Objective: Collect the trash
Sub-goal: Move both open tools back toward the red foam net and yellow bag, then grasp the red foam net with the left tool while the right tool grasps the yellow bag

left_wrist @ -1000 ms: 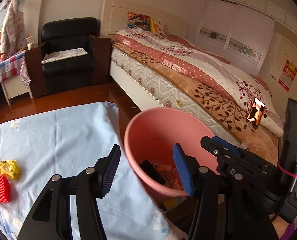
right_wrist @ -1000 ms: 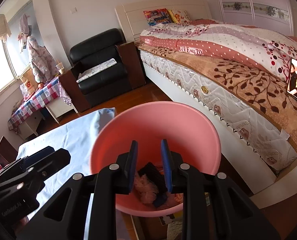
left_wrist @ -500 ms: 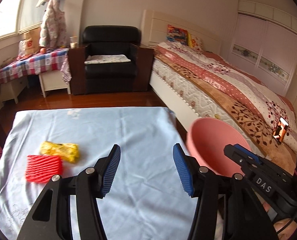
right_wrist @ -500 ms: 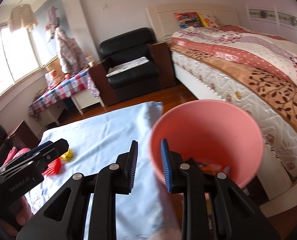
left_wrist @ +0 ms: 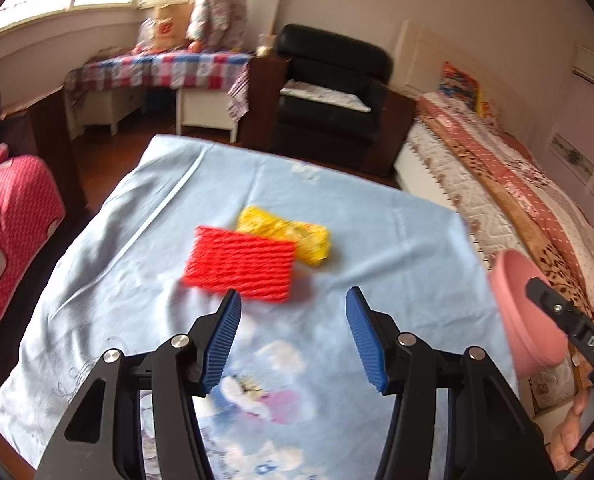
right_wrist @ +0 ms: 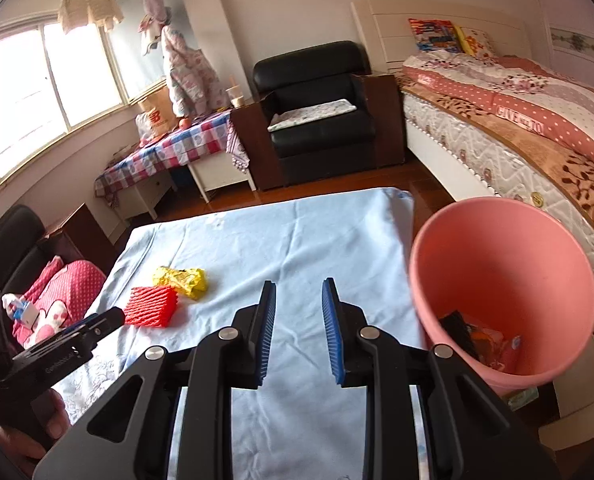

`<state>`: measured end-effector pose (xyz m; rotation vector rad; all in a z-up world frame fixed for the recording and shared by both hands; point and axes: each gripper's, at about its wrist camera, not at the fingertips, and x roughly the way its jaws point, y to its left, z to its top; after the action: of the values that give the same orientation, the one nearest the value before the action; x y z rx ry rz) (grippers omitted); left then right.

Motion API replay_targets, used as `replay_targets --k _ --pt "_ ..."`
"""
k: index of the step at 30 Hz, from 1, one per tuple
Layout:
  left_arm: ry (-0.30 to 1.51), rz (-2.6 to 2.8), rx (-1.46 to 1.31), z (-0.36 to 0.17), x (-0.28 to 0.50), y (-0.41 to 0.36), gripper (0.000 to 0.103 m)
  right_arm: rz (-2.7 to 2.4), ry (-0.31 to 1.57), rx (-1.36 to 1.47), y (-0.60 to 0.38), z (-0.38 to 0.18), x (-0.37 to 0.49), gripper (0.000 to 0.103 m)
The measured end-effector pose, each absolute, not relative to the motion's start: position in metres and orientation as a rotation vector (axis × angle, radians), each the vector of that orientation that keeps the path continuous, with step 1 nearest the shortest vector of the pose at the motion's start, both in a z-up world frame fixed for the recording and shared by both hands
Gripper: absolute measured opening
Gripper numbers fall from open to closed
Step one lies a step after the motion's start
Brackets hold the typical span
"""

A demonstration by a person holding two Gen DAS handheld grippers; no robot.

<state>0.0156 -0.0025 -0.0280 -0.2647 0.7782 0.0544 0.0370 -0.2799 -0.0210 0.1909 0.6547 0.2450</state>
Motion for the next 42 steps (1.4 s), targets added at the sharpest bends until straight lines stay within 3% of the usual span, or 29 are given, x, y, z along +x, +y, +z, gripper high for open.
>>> replay_targets --k 11,18,20,22,24,42 --pt "0.869 0.2 -0.501 -0.064 0.042 0.058 0.055 0.331 0.694 0.121 -0.233 -0.03 0.06 0.024" --pt "0.887 0.243 -0.501 -0.077 0.067 0.064 0.054 0.383 0.705 0.093 -0.212 -0.033 0.074 0.024" --pt "0.894 0.248 -0.487 -0.08 0.073 0.063 0.042 0.4 0.71 0.08 -0.205 -0.033 0.08 0.024" --pt "0.915 0.238 -0.465 -0.083 0.08 0.061 0.014 0.42 0.718 0.074 -0.2 -0.035 0.084 0.024" --pt "0.916 0.234 -0.45 -0.086 0.082 0.061 0.009 0.454 0.73 0.061 -0.191 -0.037 0.09 0.024" --pt "0.804 0.213 -0.426 -0.064 0.068 0.107 0.005 0.585 0.868 -0.079 -0.108 -0.074 0.15 0.025"
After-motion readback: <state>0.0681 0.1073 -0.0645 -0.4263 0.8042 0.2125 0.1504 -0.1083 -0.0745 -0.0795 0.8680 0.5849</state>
